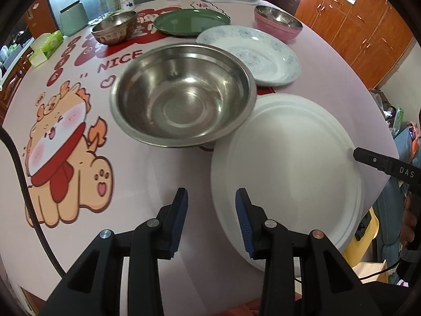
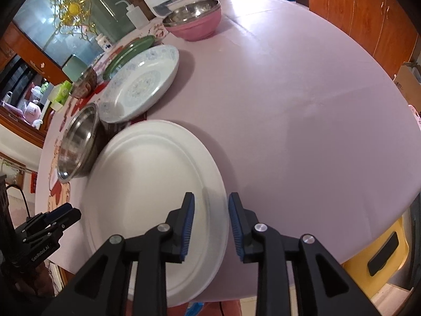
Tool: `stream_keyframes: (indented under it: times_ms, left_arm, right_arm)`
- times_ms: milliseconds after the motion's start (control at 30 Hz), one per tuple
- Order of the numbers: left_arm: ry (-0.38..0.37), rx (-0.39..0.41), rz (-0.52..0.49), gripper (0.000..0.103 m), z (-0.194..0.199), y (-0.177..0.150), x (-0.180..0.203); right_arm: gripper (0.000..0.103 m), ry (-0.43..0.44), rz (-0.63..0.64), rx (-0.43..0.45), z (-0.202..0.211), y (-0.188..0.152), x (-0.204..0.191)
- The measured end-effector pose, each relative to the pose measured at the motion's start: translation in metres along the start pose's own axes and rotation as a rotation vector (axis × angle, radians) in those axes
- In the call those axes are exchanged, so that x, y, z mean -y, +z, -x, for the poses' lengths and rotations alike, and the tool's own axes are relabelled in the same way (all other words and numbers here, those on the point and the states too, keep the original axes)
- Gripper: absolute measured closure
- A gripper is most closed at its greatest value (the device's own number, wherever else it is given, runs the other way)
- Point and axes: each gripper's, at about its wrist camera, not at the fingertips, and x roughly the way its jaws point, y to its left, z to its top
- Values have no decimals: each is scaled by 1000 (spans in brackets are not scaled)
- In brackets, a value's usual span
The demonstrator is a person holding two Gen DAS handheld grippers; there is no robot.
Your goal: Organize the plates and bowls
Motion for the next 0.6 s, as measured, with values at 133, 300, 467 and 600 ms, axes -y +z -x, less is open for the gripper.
stream_keyframes:
  times_ms: [133,300,467,600]
  left_arm:
    - [10,22,18,61,13,0,-6]
    - [26,65,43,55,32,6,-15]
    - [47,115,57,49,53,17,-25]
    - [67,137,47,47,67,33,-32]
  right_arm:
    - [75,16,-2,19,6,5,-2]
    - [74,40,1,44,15,13,-6]
    - [73,68,5,73,24,22,-11]
    - [69,84,11,90,28,30,-13]
